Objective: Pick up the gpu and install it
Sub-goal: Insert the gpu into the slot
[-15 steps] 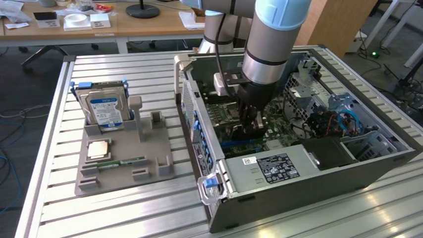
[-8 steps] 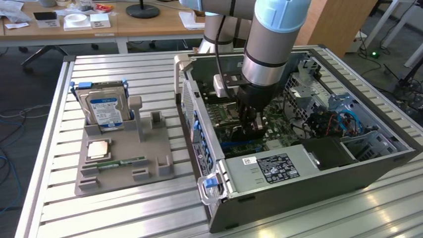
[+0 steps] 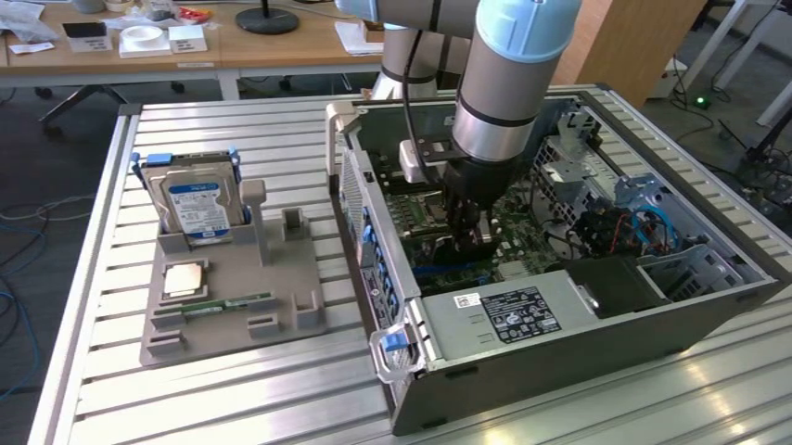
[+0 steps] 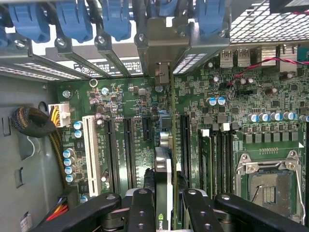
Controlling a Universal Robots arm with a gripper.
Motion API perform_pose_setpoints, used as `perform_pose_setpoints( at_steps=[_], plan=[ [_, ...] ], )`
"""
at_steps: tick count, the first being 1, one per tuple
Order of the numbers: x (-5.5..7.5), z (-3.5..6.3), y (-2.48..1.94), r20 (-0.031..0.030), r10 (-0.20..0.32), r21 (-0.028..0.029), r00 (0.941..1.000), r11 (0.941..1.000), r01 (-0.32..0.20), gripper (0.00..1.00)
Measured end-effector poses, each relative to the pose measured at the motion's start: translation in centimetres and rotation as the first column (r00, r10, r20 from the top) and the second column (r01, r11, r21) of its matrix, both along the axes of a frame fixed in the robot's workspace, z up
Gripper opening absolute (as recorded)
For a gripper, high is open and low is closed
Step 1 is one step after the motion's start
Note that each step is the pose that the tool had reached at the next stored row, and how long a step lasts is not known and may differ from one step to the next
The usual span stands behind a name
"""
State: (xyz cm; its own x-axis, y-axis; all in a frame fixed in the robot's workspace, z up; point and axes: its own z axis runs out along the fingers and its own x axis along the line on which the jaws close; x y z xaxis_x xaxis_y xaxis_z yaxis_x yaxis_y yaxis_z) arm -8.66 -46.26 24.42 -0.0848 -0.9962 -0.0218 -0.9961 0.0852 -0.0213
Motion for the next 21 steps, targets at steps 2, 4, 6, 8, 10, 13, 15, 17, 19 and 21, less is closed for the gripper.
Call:
perform_pose_setpoints(
  at_steps=[2, 4, 6, 8, 10, 13, 15, 17, 19, 21],
  plan=[
    [0.00, -0.02, 0.00, 0.0003, 0.000, 0.0004, 1.0000, 1.0000, 0.000, 0.27],
    [0.00, -0.03, 0.01, 0.0004, 0.000, 0.0006, 1.0000, 1.0000, 0.000, 0.27],
    [0.00, -0.03, 0.01, 0.0004, 0.000, 0.0006, 1.0000, 1.0000, 0.000, 0.27],
    [0.01, -0.03, 0.01, 0.0004, 0.000, 0.0006, 1.0000, 1.0000, 0.000, 0.27],
    [0.00, -0.03, 0.01, 0.0004, 0.000, 0.0006, 1.0000, 1.0000, 0.000, 0.27],
    [0.00, -0.03, 0.01, 0.0004, 0.000, 0.0006, 1.0000, 1.0000, 0.000, 0.27],
    [0.01, -0.03, 0.01, 0.0004, 0.000, 0.0006, 1.0000, 1.0000, 0.000, 0.27],
    [0.01, -0.03, 0.01, 0.0004, 0.000, 0.0005, 1.0000, 1.0000, 0.000, 0.27],
    [0.00, -0.03, 0.01, 0.0004, 0.000, 0.0006, 1.0000, 1.0000, 0.000, 0.27],
    [0.00, -0.03, 0.01, 0.0004, 0.000, 0.0006, 1.0000, 1.0000, 0.000, 0.27]
  ],
)
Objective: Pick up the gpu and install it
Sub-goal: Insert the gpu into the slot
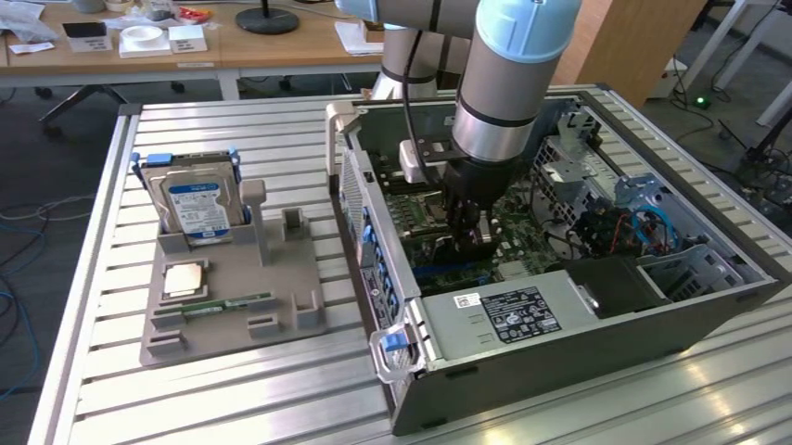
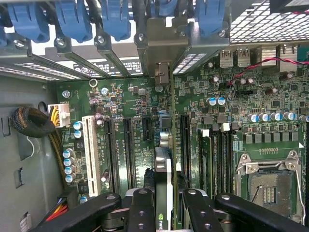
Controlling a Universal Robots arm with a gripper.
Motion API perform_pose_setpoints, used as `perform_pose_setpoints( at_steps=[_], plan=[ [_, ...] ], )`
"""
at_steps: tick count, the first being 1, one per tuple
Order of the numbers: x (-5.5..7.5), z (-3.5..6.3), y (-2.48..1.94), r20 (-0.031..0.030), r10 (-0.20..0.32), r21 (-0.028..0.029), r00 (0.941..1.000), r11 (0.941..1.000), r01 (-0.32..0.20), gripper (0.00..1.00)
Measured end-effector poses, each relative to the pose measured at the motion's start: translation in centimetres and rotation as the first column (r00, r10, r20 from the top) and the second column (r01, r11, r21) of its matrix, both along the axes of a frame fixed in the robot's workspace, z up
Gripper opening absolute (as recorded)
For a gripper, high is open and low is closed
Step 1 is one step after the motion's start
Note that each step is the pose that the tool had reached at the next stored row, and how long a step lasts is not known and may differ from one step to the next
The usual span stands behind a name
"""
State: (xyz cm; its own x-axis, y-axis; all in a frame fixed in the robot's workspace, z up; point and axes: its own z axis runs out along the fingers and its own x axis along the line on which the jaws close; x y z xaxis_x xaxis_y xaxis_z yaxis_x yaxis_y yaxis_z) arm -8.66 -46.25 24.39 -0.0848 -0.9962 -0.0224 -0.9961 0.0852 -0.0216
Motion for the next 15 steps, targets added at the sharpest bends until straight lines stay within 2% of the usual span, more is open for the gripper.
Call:
perform_pose_setpoints(
  at_steps=[8, 15],
  plan=[
    [0.01, 0.37, 0.00, 0.0002, 0.000, 0.0002, 1.0000, 1.0000, 0.000, 0.27],
    [0.00, 0.27, 0.07, 0.0001, 0.000, 0.0001, 1.0000, 1.0000, 0.000, 0.27]
  ],
)
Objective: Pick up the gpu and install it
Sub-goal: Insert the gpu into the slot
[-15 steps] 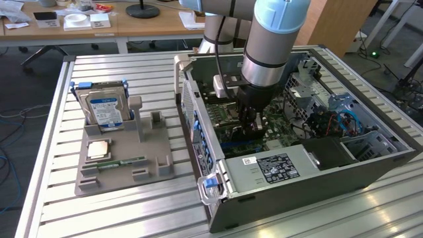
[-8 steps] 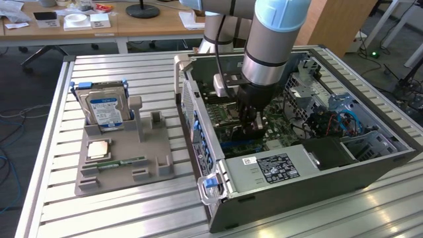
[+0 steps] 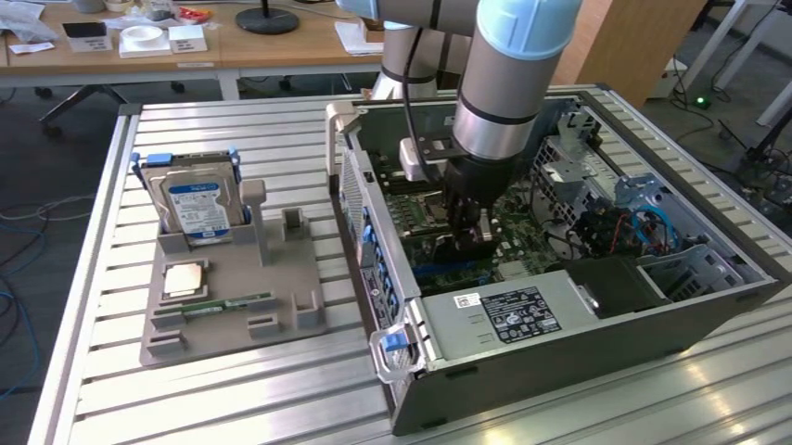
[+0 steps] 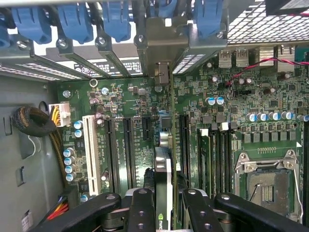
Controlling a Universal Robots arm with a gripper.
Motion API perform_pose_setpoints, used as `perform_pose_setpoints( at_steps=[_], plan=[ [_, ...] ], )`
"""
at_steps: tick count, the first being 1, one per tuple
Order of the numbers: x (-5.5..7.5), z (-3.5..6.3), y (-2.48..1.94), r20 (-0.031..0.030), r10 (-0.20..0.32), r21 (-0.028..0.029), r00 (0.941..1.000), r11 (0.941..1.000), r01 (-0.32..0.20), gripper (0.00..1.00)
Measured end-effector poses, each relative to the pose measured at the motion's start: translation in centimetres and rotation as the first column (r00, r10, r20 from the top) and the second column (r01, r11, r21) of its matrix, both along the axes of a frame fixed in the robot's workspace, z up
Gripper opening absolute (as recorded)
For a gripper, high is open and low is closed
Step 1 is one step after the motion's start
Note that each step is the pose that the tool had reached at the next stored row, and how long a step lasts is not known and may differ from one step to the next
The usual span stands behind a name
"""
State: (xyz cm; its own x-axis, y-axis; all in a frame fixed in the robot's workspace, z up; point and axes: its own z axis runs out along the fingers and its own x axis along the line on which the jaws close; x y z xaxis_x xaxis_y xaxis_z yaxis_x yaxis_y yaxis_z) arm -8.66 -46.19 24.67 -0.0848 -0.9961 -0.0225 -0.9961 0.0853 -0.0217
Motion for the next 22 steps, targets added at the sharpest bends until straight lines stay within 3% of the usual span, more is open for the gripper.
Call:
perform_pose_setpoints(
  at_steps=[6, 22],
  plan=[
    [0.00, -0.06, 0.18, 0.0000, 0.000, 0.0000, 1.0000, 1.0000, 0.000, 0.27],
    [-0.08, -0.52, 0.18, -0.0003, 0.000, -0.0008, 1.0000, 1.0000, 0.000, 0.27]
  ],
)
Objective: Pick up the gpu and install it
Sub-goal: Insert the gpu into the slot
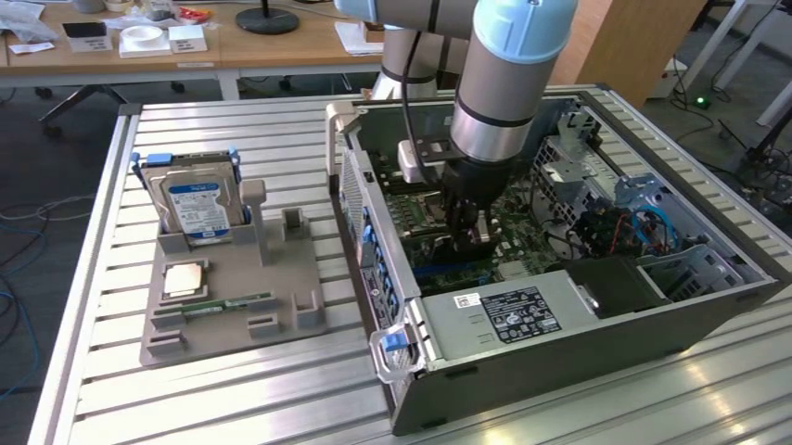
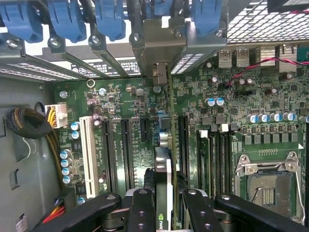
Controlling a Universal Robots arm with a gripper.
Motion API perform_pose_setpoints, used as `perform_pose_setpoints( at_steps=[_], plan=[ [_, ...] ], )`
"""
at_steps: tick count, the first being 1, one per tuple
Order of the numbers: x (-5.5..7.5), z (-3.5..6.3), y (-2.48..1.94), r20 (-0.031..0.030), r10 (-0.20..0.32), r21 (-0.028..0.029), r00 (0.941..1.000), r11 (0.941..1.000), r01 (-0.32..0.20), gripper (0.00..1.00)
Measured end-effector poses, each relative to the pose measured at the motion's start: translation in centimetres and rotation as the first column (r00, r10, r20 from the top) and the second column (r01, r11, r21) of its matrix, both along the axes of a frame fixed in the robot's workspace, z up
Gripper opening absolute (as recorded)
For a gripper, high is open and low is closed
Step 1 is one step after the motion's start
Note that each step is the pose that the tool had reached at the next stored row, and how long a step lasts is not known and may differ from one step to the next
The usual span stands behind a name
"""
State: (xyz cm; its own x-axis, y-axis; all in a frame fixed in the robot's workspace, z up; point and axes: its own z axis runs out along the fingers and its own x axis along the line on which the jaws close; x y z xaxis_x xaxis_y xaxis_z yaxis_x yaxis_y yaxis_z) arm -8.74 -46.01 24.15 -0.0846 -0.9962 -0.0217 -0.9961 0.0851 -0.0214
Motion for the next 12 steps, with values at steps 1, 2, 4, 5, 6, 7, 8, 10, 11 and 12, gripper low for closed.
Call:
perform_pose_setpoints(
  at_steps=[1, 2, 4, 5, 6, 7, 8, 10, 11, 12],
  plan=[
    [0.00, -0.01, 0.00, 0.0000, 0.000, 0.0001, 1.0000, 1.0000, 0.000, 0.27],
    [0.00, -0.03, 0.00, 0.0002, 0.000, 0.0003, 1.0000, 1.0000, 0.000, 0.27],
    [0.00, -0.04, 0.01, 0.0003, 0.000, 0.0006, 1.0000, 1.0000, 0.000, 0.27],
    [0.00, -0.04, 0.01, 0.0004, 0.000, 0.0007, 1.0000, 1.0000, 0.000, 0.27],
    [0.00, -0.04, 0.01, 0.0004, 0.000, 0.0007, 1.0000, 1.0000, 0.000, 0.27],
    [0.00, -0.05, 0.01, 0.0004, 0.000, 0.0007, 1.0000, 1.0000, 0.000, 0.27],
    [0.00, -0.04, 0.01, 0.0003, 0.000, 0.0007, 1.0000, 1.0000, 0.000, 0.27],
    [0.00, -0.05, 0.01, 0.0004, 0.000, 0.0008, 1.0000, 1.0000, 0.000, 0.27],
    [0.00, -0.05, 0.01, 0.0004, 0.000, 0.0008, 1.0000, 1.0000, 0.000, 0.27],
    [0.00, -0.05, 0.01, 0.0004, 0.000, 0.0008, 1.0000, 1.0000, 0.000, 0.27]
  ],
)
